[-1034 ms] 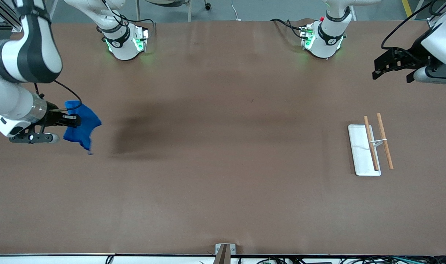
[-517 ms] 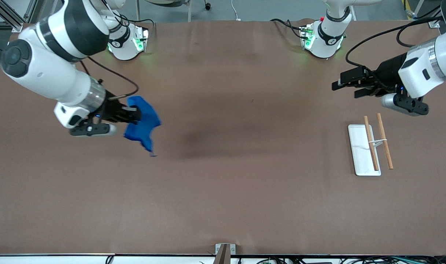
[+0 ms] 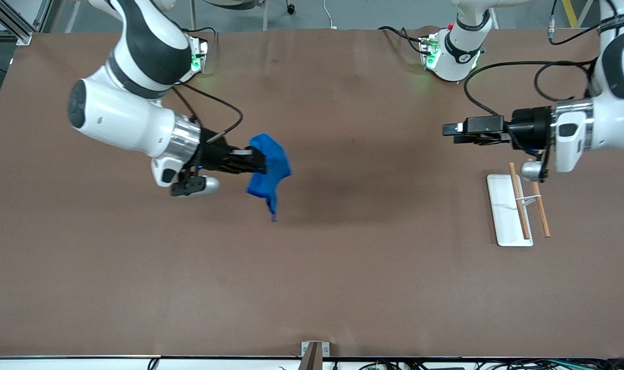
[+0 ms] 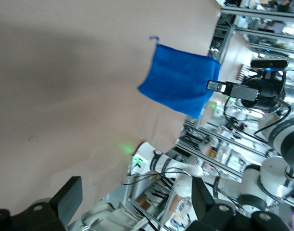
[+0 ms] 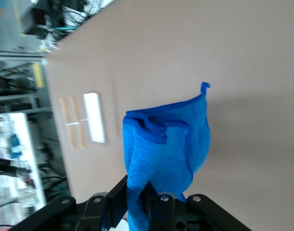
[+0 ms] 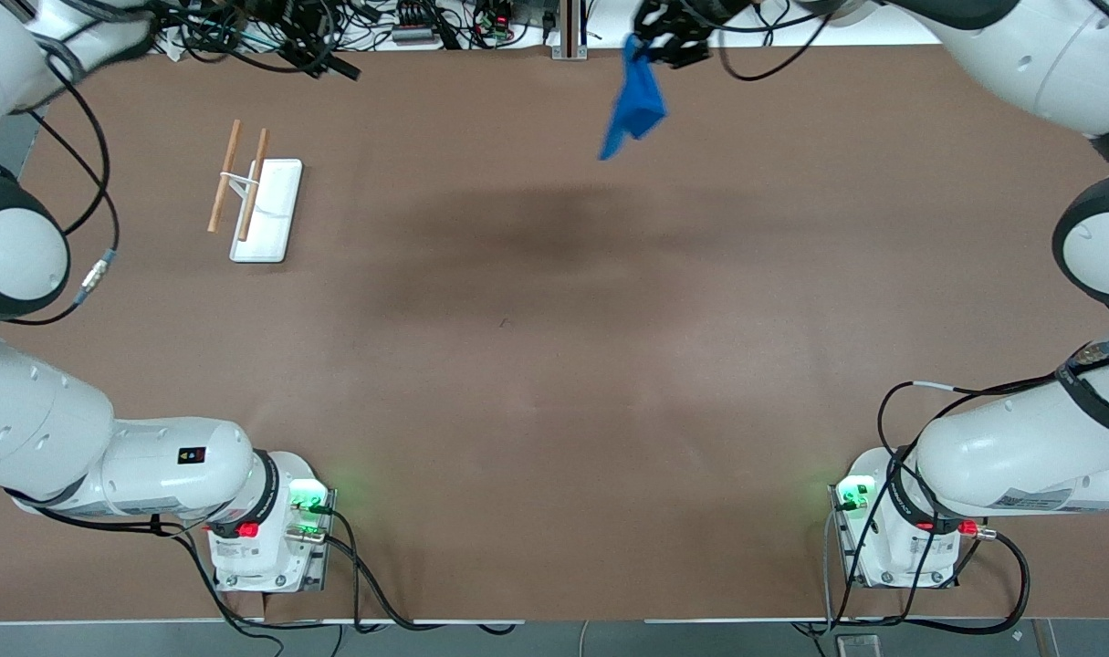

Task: Right arm passes towel to left arm to hang
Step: 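Carry the towel toward the left gripper while the left gripper approaches it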

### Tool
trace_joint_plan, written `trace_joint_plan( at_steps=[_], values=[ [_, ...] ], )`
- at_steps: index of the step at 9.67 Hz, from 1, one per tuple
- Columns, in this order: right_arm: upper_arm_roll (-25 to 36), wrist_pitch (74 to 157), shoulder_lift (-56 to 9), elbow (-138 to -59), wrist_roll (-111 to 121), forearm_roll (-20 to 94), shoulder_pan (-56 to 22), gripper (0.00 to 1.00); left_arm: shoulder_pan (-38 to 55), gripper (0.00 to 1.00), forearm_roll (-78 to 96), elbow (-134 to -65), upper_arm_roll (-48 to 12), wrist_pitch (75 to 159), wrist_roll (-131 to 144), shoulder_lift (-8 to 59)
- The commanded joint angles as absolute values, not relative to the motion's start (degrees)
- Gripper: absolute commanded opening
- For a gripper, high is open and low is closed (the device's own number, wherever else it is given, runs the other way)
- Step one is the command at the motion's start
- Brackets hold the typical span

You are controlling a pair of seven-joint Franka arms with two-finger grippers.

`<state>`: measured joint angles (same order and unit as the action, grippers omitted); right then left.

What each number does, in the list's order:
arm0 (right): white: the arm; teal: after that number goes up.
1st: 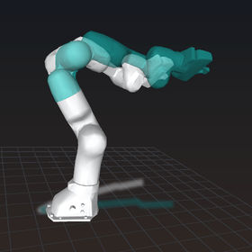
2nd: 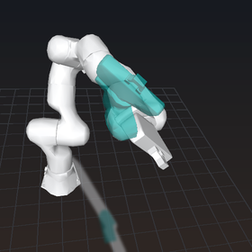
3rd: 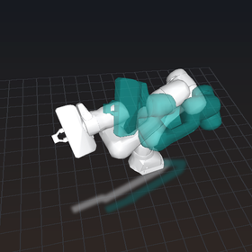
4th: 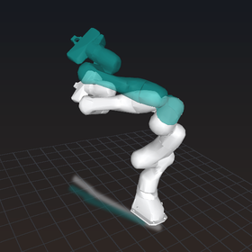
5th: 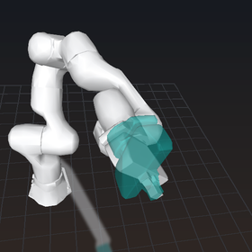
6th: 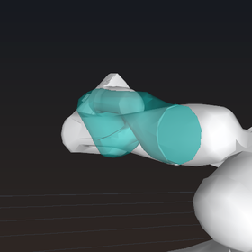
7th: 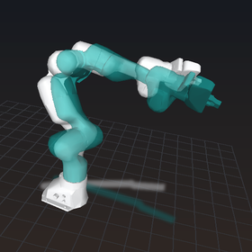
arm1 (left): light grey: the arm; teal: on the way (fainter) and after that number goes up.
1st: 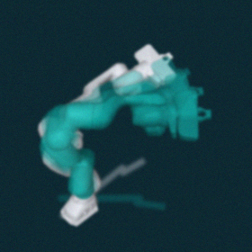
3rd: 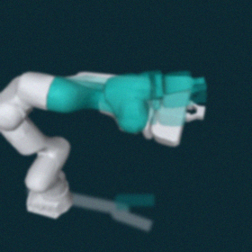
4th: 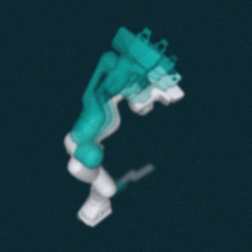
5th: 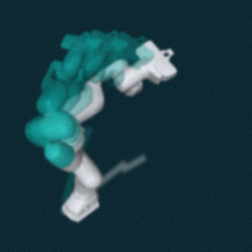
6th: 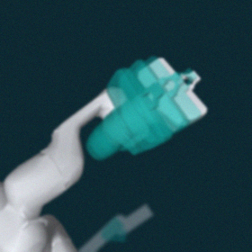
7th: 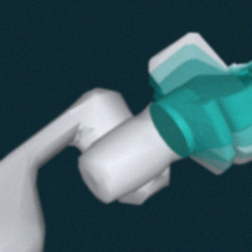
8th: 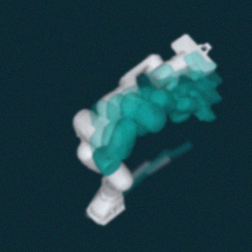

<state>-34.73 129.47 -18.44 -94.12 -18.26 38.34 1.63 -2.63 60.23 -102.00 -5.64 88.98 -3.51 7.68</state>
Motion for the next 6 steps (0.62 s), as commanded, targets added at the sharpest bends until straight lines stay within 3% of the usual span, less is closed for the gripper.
trace_joint_plan(
  at_steps=[1, 6],
  values=[
    [-40.32, 137.24, -21.79, -92.64, -19.07, 45.85, 1.67, 0.0, -1.93, 1.0, 69.9, -107.2, -5.8, 89.92, -11.05, 12.11],
    [-47.1, 146.25, -21.97, -90.01, -19.07, 61.84, 1.58, 0.0, -1.85, 1.0, 83.2, -108.02, -8.95, 85.08, -28.51, 25.1]
  ],
)
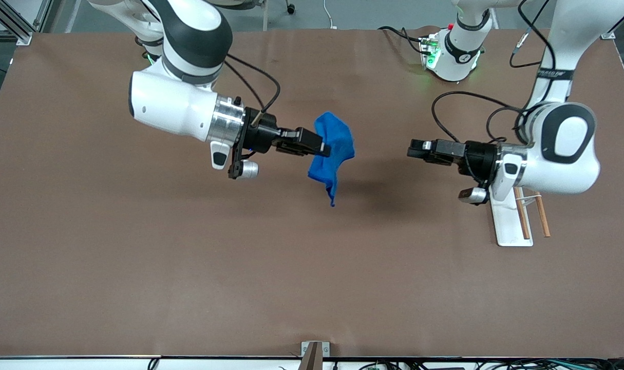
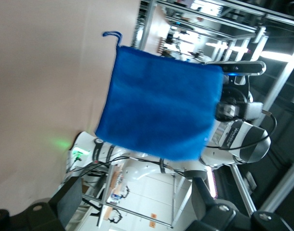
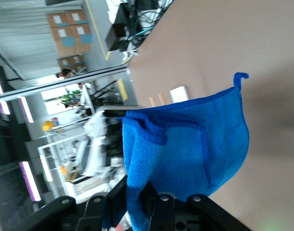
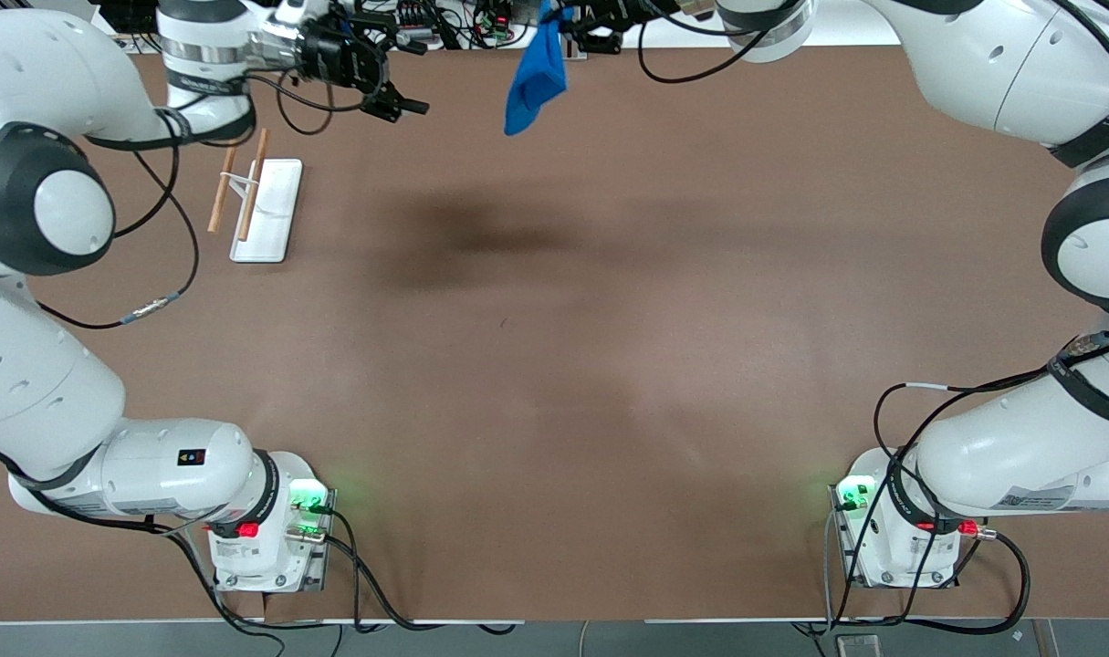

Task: Right arm passes towel to left arm to hang
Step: 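Carry the towel toward the left gripper while the left gripper approaches it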

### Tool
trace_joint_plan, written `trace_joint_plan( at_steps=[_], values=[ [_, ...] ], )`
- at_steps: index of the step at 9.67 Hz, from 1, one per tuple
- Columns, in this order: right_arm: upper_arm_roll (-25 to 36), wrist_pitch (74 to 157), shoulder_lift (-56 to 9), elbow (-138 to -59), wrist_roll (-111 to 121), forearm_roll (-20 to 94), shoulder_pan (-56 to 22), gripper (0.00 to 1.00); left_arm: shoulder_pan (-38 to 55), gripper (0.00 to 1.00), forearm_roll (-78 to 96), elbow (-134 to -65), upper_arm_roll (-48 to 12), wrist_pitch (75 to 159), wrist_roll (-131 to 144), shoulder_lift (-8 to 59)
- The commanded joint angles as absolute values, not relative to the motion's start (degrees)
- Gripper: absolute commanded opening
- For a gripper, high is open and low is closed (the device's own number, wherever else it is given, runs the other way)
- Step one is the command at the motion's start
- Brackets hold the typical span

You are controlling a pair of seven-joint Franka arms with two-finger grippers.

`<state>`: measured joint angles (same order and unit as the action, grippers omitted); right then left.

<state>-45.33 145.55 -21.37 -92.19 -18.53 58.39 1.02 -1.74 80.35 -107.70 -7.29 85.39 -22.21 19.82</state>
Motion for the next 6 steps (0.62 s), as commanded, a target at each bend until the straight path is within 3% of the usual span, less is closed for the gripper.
trace_joint_plan(
  at_steps=[1, 6],
  values=[
    [-47.89, 146.34, -21.97, -88.69, -19.07, 64.49, 1.58, 0.0, -1.93, 1.0, 86.28, -107.93, -10.27, 85.08, -33.35, 28.53],
    [-49.13, 148.62, -21.97, -87.89, -18.99, 67.32, 1.23, 0.0, -2.02, 1.0, 98.25, -108.19, -16.78, 79.64, -37.88, 34.1]
  ],
)
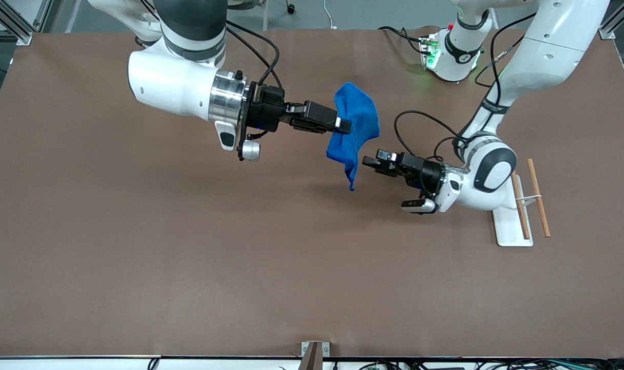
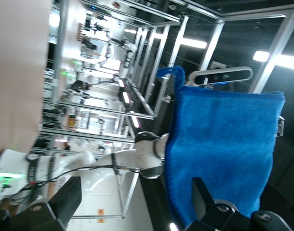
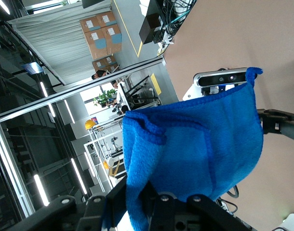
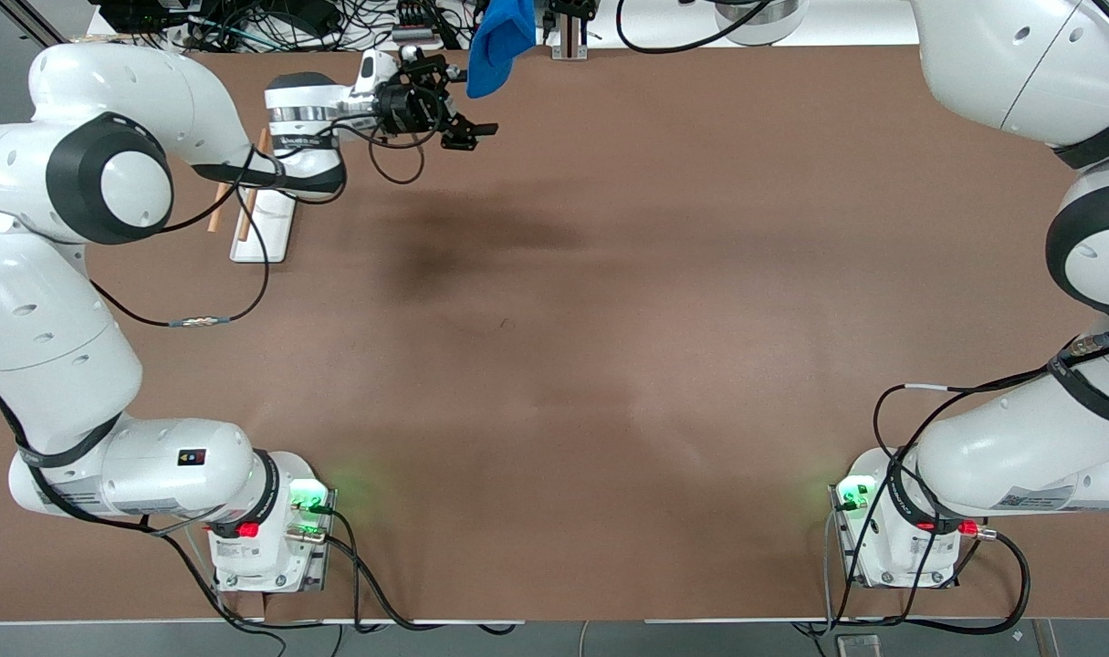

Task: Right arm passes towel to left arm to hang
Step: 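Carry the towel toward the left gripper while the left gripper approaches it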

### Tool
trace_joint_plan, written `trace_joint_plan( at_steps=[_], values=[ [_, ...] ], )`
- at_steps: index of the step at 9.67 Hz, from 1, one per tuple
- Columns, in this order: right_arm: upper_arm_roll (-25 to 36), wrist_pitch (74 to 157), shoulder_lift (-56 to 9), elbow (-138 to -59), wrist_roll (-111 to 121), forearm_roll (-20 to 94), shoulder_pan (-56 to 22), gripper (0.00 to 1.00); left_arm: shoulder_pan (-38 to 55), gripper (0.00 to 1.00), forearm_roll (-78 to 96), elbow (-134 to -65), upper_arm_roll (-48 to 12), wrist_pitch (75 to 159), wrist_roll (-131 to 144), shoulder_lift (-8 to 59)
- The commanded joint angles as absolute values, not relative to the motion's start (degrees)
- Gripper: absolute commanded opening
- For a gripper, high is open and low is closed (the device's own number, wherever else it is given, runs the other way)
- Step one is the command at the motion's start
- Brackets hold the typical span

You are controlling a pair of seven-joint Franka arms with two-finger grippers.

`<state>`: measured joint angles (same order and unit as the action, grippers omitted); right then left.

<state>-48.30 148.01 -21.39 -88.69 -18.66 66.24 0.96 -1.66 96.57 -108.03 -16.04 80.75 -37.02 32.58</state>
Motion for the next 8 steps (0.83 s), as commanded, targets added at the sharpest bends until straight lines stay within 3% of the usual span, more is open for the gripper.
trace_joint_plan(
  at_steps=[1, 2, 4, 6, 7, 8],
  values=[
    [-49.13, 148.45, -21.97, -87.89, -18.72, 67.24, 1.23, 0.0, -2.02, 1.0, 99.91, -108.19, -17.22, 77.8, -37.79, 34.19],
    [-49.13, 148.36, -21.97, -87.89, -18.72, 67.24, 1.32, 0.0, -2.02, 0.99, 100.8, -108.19, -17.4, 76.22, -37.79, 34.19],
    [-49.13, 148.18, -21.97, -87.89, -18.55, 67.06, 1.41, 0.0, -2.37, 0.83, 100.9, -108.19, -17.75, 74.1, -37.79, 34.1],
    [-49.13, 148.01, -21.97, -87.98, -18.37, 66.62, 1.49, 0.0, -1.76, 0.81, 100.9, -108.19, -18.8, 74.0, -38.05, 34.45],
    [-49.04, 148.01, -21.97, -88.07, -18.28, 66.53, 1.49, 0.0, -1.76, 0.75, 100.99, -108.19, -18.9, 74.0, -38.06, 34.71],
    [-49.13, 148.09, -21.97, -88.07, -18.19, 66.53, 1.41, 0.0, -1.76, 0.54, 100.99, -108.11, -18.98, 73.92, -37.97, 34.72]
  ],
)
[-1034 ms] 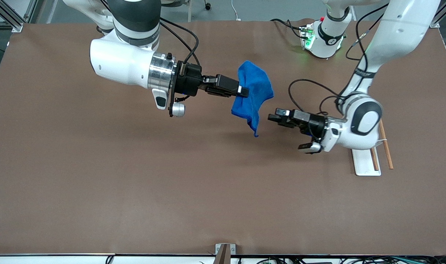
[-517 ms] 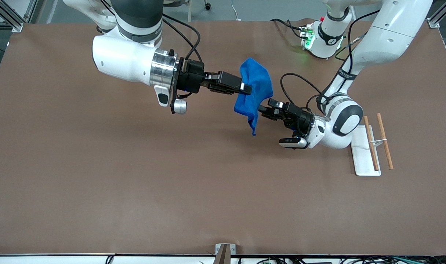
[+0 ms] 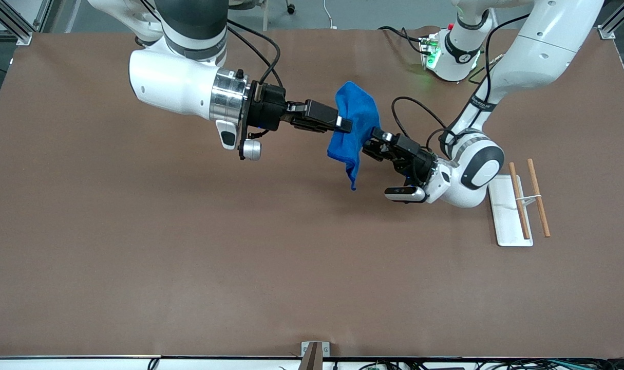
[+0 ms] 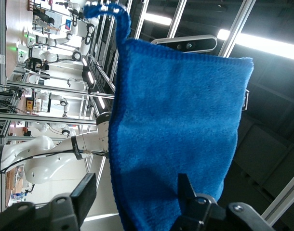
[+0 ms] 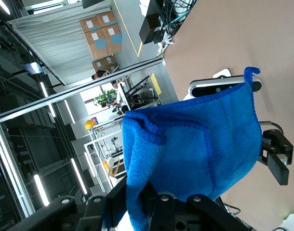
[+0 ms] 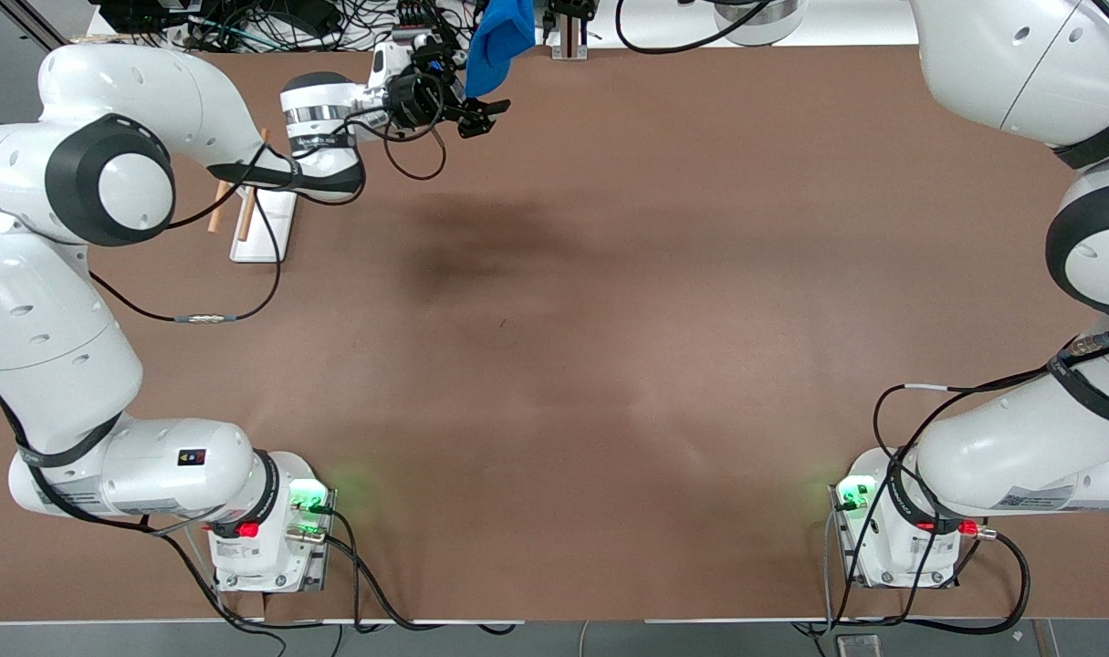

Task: Right arm passes towel to left arm to hang
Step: 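Close the left gripper on the towel's hanging corner, then open the right gripper and pull it back while the left gripper carries the towel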

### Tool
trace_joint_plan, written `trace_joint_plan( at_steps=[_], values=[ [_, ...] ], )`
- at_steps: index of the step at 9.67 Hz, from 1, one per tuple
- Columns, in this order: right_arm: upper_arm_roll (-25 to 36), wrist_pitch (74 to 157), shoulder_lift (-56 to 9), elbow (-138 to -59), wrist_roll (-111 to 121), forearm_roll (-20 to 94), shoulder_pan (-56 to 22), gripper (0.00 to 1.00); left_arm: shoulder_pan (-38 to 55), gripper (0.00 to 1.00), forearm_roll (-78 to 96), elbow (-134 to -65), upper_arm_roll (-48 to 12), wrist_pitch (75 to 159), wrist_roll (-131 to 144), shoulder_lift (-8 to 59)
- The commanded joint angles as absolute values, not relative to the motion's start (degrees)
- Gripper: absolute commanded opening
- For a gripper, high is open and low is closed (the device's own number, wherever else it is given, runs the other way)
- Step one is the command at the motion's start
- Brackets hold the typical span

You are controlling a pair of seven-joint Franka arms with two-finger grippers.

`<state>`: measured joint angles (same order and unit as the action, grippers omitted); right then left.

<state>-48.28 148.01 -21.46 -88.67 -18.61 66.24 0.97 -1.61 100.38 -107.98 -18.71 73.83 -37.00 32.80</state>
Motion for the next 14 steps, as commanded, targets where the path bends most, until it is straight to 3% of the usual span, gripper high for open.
trace_joint_plan(
  at_steps=[1, 2, 3, 7, 8, 9, 11, 14],
  values=[
    [-49.13, 148.1, -21.97, -88.07, -18.37, 66.53, 1.41, 0.0, -2.28, 0.35, 100.99, -108.02, -19.42, 73.92, -37.88, 34.63],
    [-49.13, 148.18, -21.97, -88.07, -18.37, 66.53, 1.41, 0.0, -2.72, 0.14, 100.99, -107.84, -19.77, 73.92, -37.71, 34.63],
    [-49.13, 148.18, -21.97, -88.15, -18.37, 66.53, 1.41, 0.0, -3.25, 0.0, 100.99, -107.67, -19.86, 73.92, -37.18, 34.63],
    [-49.13, 148.1, -21.97, -88.5, -18.37, 66.53, 1.49, 0.01, -7.8, 0.0, 100.55, -106.09, -19.78, 69.63, -28.25, 34.01],
    [-48.96, 148.01, -21.89, -89.11, -18.28, 66.36, 1.76, 0.21, -10.35, 0.0, 99.59, -105.04, -19.69, 68.57, -24.21, 33.58],
    [-48.78, 147.14, -21.19, -91.56, -18.11, 64.36, 2.8, 0.99, -12.81, 0.0, 98.01, -104.33, -19.69, 68.38, -19.21, 32.36],
    [-45.99, 136.47, -20.31, -93.51, -18.37, 53.75, 6.66, 1.0, -17.55, 0.0, 93.28, -100.66, -19.69, 68.29, -8.84, 31.55],
    [-31.16, 115.89, -13.29, -94.31, -20.29, 29.63, 6.42, 1.0, -23.54, 0.0, 76.8, -91.26, -17.42, 69.43, -0.26, 31.64]
  ],
)
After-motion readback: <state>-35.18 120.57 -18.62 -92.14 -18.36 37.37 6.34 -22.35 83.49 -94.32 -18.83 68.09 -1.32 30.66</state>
